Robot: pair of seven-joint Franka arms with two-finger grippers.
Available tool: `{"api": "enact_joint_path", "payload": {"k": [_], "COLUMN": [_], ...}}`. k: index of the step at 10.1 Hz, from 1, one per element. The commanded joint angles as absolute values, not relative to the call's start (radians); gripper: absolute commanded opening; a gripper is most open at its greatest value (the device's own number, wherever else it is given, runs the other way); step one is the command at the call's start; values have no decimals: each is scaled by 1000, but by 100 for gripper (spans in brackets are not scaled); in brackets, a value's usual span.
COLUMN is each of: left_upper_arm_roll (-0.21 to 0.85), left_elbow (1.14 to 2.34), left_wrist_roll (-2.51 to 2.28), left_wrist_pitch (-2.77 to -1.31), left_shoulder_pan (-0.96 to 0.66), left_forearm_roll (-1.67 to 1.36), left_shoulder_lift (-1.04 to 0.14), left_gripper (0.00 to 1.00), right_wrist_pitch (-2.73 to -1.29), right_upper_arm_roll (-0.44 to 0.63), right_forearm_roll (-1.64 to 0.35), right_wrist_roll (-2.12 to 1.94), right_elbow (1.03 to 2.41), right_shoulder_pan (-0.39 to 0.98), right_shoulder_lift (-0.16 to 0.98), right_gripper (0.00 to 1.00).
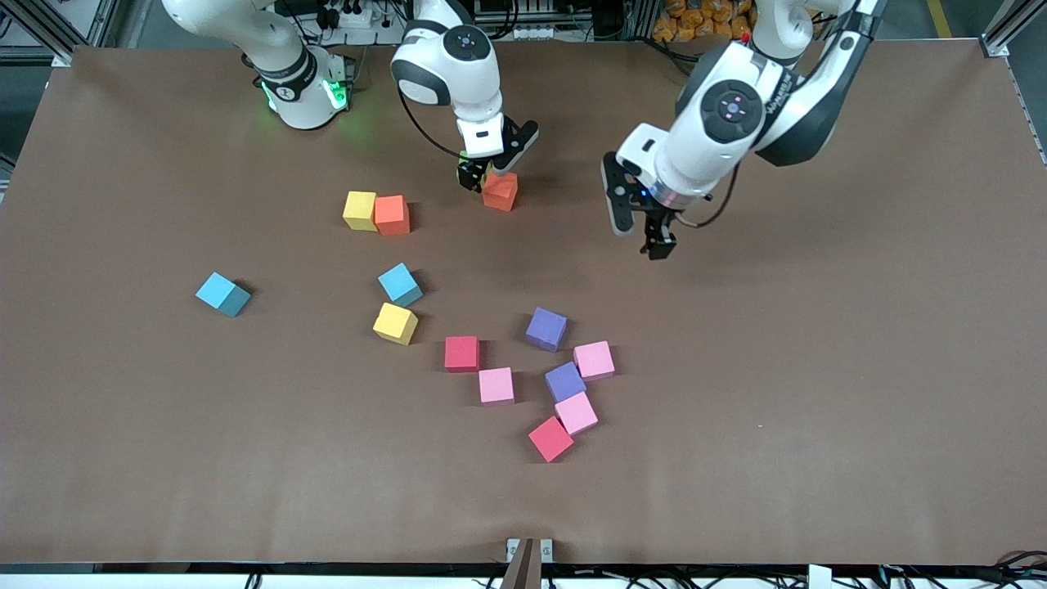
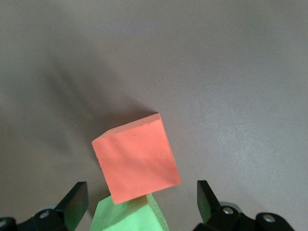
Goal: Form number 2 with 11 blocks
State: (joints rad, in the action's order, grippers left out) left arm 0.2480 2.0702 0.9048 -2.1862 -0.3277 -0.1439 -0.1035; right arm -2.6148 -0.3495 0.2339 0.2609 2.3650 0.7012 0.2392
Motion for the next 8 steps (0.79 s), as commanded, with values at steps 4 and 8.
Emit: {"api": "enact_joint_path", "payload": {"k": [4,8], "left_upper_arm_roll": [250,255], "left_elbow": [1783,1625], "left_wrist_roll": [934,998], "left_wrist_pitch": [-2307,-2434], "left_shoulder_pan": [-318,-334], "left_forearm_roll": [-158,-158], "left_shoulder_lift": [-386,-587], "left_gripper": [100,100], "right_wrist_pitch": [-2615,-2618], "right_upper_arm_roll": [-357,-351], "right_forearm_roll": [296,407], "right_wrist_roll": [247,249], "right_elbow": [2283,2258], "right_shoulder_pan": [721,716], "right_shoulder_lift": [325,382], "right_gripper": [100,100]}}
